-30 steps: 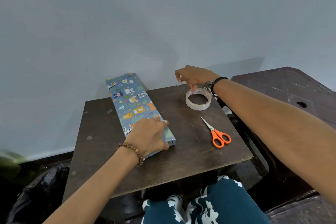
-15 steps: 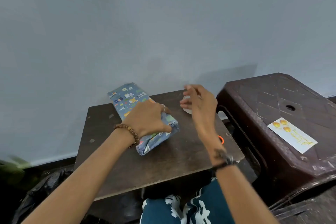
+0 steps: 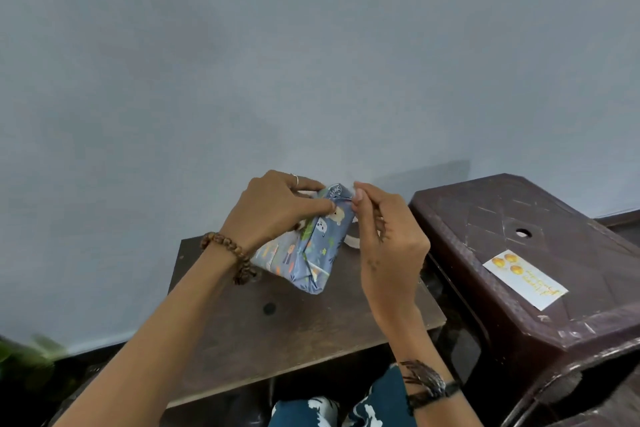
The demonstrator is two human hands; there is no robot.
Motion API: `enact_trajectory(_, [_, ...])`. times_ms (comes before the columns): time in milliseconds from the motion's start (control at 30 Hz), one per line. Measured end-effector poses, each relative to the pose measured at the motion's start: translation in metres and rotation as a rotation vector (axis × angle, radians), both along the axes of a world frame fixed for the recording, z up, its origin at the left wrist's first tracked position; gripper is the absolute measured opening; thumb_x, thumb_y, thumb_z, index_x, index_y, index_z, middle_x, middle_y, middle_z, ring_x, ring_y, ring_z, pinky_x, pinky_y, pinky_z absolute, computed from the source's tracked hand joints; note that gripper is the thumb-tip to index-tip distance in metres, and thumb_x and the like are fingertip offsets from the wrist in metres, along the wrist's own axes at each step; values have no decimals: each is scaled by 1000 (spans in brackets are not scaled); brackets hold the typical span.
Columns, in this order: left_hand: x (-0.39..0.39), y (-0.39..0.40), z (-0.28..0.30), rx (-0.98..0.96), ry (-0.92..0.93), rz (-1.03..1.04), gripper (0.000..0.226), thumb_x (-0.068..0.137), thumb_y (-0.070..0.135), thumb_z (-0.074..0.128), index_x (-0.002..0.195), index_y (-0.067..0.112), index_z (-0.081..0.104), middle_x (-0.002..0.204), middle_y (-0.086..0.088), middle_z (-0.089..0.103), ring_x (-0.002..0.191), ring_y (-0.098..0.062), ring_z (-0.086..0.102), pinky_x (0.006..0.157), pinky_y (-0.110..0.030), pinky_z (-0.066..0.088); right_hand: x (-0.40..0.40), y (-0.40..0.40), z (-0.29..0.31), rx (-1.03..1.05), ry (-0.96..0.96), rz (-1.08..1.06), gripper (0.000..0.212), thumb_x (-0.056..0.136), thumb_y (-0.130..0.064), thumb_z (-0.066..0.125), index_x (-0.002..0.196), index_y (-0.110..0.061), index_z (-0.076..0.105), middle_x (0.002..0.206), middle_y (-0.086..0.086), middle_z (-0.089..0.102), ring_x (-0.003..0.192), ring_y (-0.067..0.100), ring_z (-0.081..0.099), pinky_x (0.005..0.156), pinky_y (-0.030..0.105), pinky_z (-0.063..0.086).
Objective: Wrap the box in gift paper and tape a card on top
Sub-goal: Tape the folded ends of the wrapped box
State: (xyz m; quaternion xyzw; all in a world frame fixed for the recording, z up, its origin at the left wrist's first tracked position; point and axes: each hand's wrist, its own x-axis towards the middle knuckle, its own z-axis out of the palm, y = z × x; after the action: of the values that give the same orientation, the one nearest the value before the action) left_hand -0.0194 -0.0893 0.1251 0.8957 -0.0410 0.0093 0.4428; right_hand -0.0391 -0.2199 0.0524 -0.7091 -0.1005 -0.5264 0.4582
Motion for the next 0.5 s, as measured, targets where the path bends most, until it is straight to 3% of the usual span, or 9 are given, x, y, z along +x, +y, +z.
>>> enact_trajectory(200, [-11, -2, 21, -118, 60, -9, 25, 71, 25, 76, 95, 21, 74, 82, 0, 73, 76, -12, 70, 70, -25, 58, -1, -9, 20, -283, -160, -159, 30, 97, -19, 47, 97, -1, 70, 81, 8, 68, 61, 20, 64, 48, 29, 52])
enact_trajectory(300, [-11, -2, 24, -124, 88, -22, 23, 73, 25, 75, 95, 20, 74, 82, 2, 73, 78, -12, 69, 69, -24, 57, 3, -11, 21, -395, -193, -230, 21, 93, -15, 54, 97, -3, 71, 78, 6, 68, 55, 19, 61, 40, 28, 48])
enact_trajectory(400, [-11, -2, 25, -130, 97, -35, 24, 73, 25, 75, 96, 19, 74, 83, 2, 73, 79, -12, 69, 69, -23, 57, 6, -15, 20, -476, -200, -262, 17, 92, -14, 57, 97, -5, 71, 76, 5, 66, 53, 18, 60, 39, 26, 47])
enact_trajectory(500, [-10, -1, 26, -132, 104, -42, 20, 74, 25, 74, 94, 20, 75, 85, -1, 73, 80, -15, 68, 72, -25, 58, 9, -17, 18, -570, -181, -275, 27, 99, -18, 47, 100, -7, 71, 80, 2, 67, 57, 14, 61, 41, 23, 47])
